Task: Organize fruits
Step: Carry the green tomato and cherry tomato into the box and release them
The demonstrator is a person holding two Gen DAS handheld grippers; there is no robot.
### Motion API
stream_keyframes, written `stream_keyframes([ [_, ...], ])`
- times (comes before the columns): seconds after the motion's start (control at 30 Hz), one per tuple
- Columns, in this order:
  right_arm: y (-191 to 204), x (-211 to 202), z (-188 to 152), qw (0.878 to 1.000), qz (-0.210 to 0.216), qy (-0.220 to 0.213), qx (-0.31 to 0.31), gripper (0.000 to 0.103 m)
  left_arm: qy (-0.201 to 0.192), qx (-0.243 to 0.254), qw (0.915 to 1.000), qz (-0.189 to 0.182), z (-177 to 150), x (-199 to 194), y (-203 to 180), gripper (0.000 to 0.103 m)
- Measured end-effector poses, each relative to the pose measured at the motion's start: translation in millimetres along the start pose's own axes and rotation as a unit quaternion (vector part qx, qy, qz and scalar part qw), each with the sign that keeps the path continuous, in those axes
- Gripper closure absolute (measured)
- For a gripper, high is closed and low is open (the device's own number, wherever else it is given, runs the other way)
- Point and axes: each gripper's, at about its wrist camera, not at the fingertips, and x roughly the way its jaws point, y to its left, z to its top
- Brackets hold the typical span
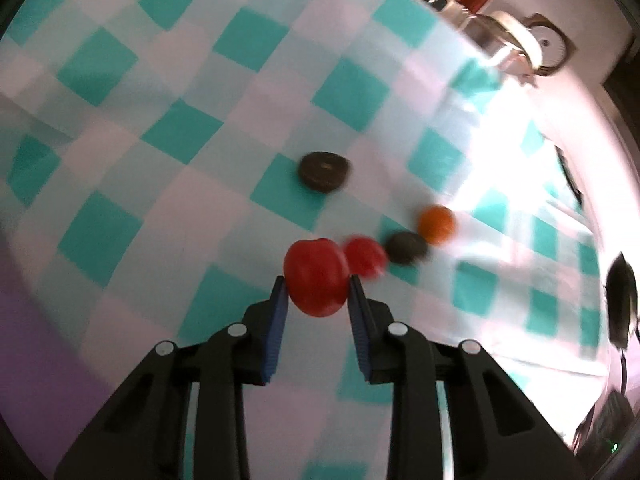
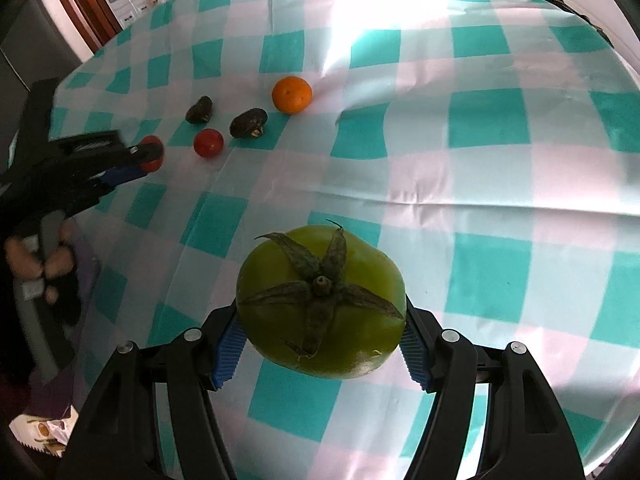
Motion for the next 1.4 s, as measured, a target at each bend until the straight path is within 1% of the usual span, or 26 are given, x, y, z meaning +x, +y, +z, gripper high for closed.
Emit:
stream_keyframes([
  [0.1, 1.5, -14.7, -5.6, 1.000, 0.021, -0.014, -0.018, 0.038, -0.019, 0.010, 0.9998, -0.004, -23.4, -45.1, -11.2, 0.073],
  [0.17, 2.5, -27.6, -7.4, 0.998, 0.036, -0.025, -0.038, 0.038, -0.046, 0.017, 0.9988, 0.004, -44.3, -83.1, -22.7, 0.073],
  [0.2, 2.6, -34.5, -8.3, 0.997, 0.043, -0.032, -0.050, 0.038, -0.056, 0.017, 0.9983, 0.010, -50.9, -92.2, -33.4, 0.073],
  [0.3, 2.1, -66.2, -12.6, 0.992, 0.070, -0.060, -0.082, 0.038, -0.089, 0.003, 0.9956, 0.029, -81.7, -140.5, -45.4, 0.073],
  [0.4, -2.2, -102.9, -20.5, 0.986, 0.096, -0.094, -0.102, 0.038, -0.120, -0.012, 0.9916, 0.046, -119.5, -185.5, -57.7, 0.073],
  [0.47, -5.8, -120.7, -28.5, 0.982, 0.107, -0.109, -0.114, 0.038, -0.134, -0.012, 0.9895, 0.054, -138.1, -206.2, -64.3, 0.072],
  [0.6, -14.3, -146.3, -47.1, 0.976, 0.122, -0.123, -0.130, 0.038, -0.148, -0.022, 0.9866, 0.065, -175.7, -241.0, -73.8, 0.072],
  [0.7, -14.8, -162.5, -55.0, 0.972, 0.126, -0.130, -0.149, 0.038, -0.161, -0.023, 0.9841, 0.071, -198.7, -269.2, -78.2, 0.072],
  [0.8, -12.5, -180.8, -63.2, 0.969, 0.118, -0.132, -0.171, 0.038, -0.174, -0.037, 0.9807, 0.081, -208.6, -290.5, -77.7, 0.072],
  [0.83, -11.3, -189.0, -65.9, 0.967, 0.113, -0.136, -0.184, 0.038, -0.183, -0.042, 0.9787, 0.084, -211.9, -302.7, -77.3, 0.072],
  [0.9, -8.7, -210.9, -70.2, 0.956, 0.099, -0.160, -0.224, 0.038, -0.210, -0.036, 0.9732, 0.087, -216.5, -326.4, -79.6, 0.072],
  [0.97, -10.3, -219.9, -69.5, 0.954, 0.101, -0.167, -0.229, 0.038, -0.226, -0.031, 0.9693, 0.091, -220.0, -339.3, -77.7, 0.072],
  [1.0, -11.5, -221.8, -68.4, 0.954, 0.102, -0.168, -0.227, 0.038, -0.230, -0.038, 0.9682, 0.091, -221.6, -342.4, -74.7, 0.072],
  [1.07, -12.7, -223.4, -68.1, 0.954, 0.107, -0.168, -0.223, 0.038, -0.229, -0.064, 0.9677, 0.085, -226.8, -344.3, -62.8, 0.072],
  [1.17, -7.0, -220.5, -71.9, 0.953, 0.110, -0.160, -0.232, 0.038, -0.227, -0.072, 0.9670, 0.089, -232.9, -344.8, -51.7, 0.072],
  [1.3, 7.9, -208.7, -73.5, 0.953, 0.118, -0.145, -0.238, 0.038, -0.224, -0.084, 0.9660, 0.097, -238.2, -344.8, -29.5, 0.072],
  [1.4, 32.2, -195.9, -71.6, 0.951, 0.120, -0.132, -0.253, 0.038, -0.217, -0.104, 0.9655, 0.100, -239.7, -341.8, -3.2, 0.072],
])
